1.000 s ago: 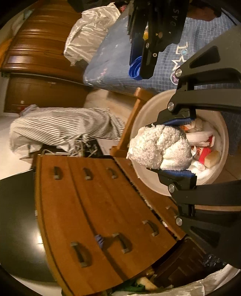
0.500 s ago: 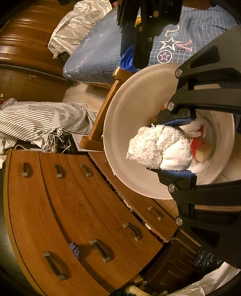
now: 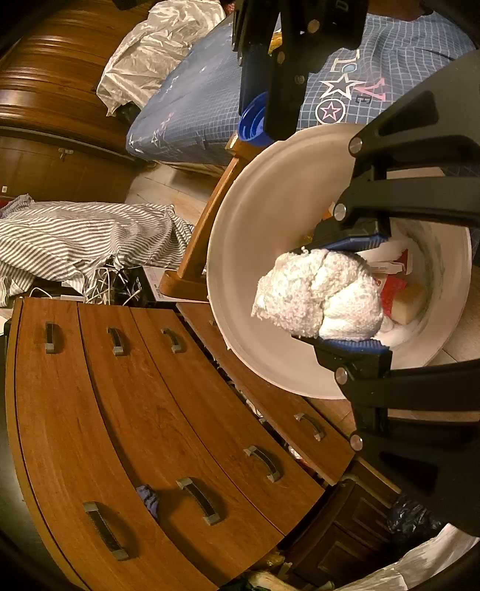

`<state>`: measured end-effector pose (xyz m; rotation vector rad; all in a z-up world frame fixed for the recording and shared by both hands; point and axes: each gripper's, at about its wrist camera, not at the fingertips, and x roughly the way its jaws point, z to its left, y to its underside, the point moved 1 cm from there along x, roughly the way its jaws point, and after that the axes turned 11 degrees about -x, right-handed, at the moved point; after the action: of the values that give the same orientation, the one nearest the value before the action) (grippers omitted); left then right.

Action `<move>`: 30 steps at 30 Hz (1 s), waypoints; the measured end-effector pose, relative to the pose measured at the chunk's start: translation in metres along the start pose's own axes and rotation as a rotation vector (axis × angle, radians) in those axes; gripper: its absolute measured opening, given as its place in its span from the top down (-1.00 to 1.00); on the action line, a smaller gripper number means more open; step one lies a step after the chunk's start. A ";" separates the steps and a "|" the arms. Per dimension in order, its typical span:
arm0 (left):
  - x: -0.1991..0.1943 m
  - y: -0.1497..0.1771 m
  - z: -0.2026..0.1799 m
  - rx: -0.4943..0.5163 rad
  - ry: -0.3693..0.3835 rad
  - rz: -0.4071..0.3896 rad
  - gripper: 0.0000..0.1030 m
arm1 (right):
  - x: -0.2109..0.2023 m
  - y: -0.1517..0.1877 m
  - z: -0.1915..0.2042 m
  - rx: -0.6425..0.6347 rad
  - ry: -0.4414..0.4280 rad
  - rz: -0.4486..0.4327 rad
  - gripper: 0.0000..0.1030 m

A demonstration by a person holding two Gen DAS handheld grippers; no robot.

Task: Collect trash

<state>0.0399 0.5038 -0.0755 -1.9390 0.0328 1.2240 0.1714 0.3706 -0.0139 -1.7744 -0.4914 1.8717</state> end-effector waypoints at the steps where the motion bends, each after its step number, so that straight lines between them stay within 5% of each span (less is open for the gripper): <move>1: 0.000 -0.001 0.001 -0.005 0.000 0.000 0.28 | 0.000 -0.001 0.001 0.001 0.001 0.000 0.20; 3: 0.000 -0.003 0.002 -0.012 -0.008 0.003 0.18 | -0.002 -0.001 -0.001 0.005 0.005 -0.007 0.18; 7: -0.003 -0.008 0.005 -0.035 -0.012 -0.013 -0.15 | -0.008 0.000 -0.004 0.017 -0.005 -0.031 -0.21; 20: -0.013 -0.007 0.010 -0.050 -0.002 -0.046 -0.45 | -0.032 0.006 0.001 0.017 -0.002 -0.095 -0.29; 27: -0.075 0.009 0.016 -0.095 0.050 -0.187 -0.86 | -0.089 0.043 0.024 0.000 0.051 -0.272 -0.51; 30: -0.111 0.026 0.016 -0.083 0.058 -0.285 -0.88 | -0.120 0.068 0.040 -0.019 0.090 -0.356 -0.56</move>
<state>-0.0414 0.4554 -0.0102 -1.9708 -0.2600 0.9938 0.1255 0.2489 0.0466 -1.6475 -0.7389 1.5403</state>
